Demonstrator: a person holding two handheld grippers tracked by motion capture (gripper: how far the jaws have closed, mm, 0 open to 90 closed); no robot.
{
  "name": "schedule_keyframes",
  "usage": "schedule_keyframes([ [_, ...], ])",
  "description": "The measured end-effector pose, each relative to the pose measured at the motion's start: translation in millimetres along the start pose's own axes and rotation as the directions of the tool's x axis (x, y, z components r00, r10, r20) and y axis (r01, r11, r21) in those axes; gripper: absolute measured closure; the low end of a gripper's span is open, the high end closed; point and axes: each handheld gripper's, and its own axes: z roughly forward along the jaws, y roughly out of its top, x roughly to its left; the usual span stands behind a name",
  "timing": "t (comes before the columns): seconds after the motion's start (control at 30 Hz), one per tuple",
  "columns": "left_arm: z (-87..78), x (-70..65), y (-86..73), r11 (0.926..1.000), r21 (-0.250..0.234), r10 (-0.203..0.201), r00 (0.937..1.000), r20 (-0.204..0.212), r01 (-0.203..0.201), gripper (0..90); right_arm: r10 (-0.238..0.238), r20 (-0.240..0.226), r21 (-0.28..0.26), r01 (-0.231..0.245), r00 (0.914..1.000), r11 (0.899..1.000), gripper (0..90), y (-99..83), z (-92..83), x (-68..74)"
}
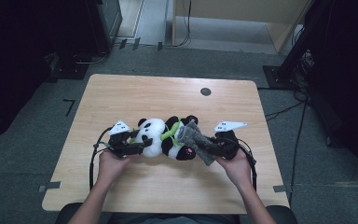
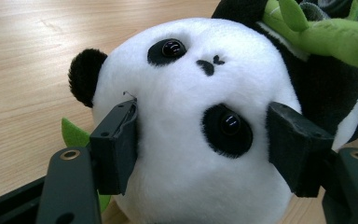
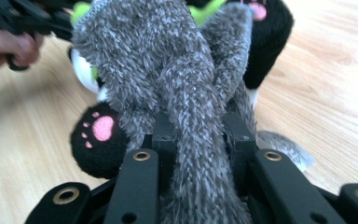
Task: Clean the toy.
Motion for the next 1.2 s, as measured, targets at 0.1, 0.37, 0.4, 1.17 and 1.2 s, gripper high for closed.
schedule_keyframes([
  [0.1,-0.2,-0.8,0.7,1.0,0.0,0.002,1.0,-0.003,-0.002,32.0,-0.017,-0.004,-0.022,0.017,0.9998,1.0,72.4,6.6,-4.6,6.7],
  [0.37,-1.6,-1.7,0.8,1.0,-0.006,-0.001,1.0,-0.003,0.001,31.3,-0.045,-0.014,-0.061,0.044,0.9989,0.997,72.2,35.2,-11.9,26.0],
  [0.4,-1.7,-1.6,0.8,1.0,-0.008,-0.002,1.0,-0.001,0.002,30.6,-0.044,-0.016,-0.063,0.043,0.9989,0.997,72.2,40.0,-10.2,28.2],
  [1.17,-2.2,-2.9,-3.2,0.9988,-0.037,0.034,0.9994,0.0,-0.033,20.9,-0.196,-0.117,0.18,0.215,0.9736,0.96,72.0,105.9,107.2,89.5],
  [1.2,-1.3,-2.7,-4.0,0.9985,-0.037,0.04,0.9992,-0.009,-0.041,21.0,-0.201,-0.117,0.189,0.22,0.9726,0.957,72.0,104.5,111.3,90.2],
])
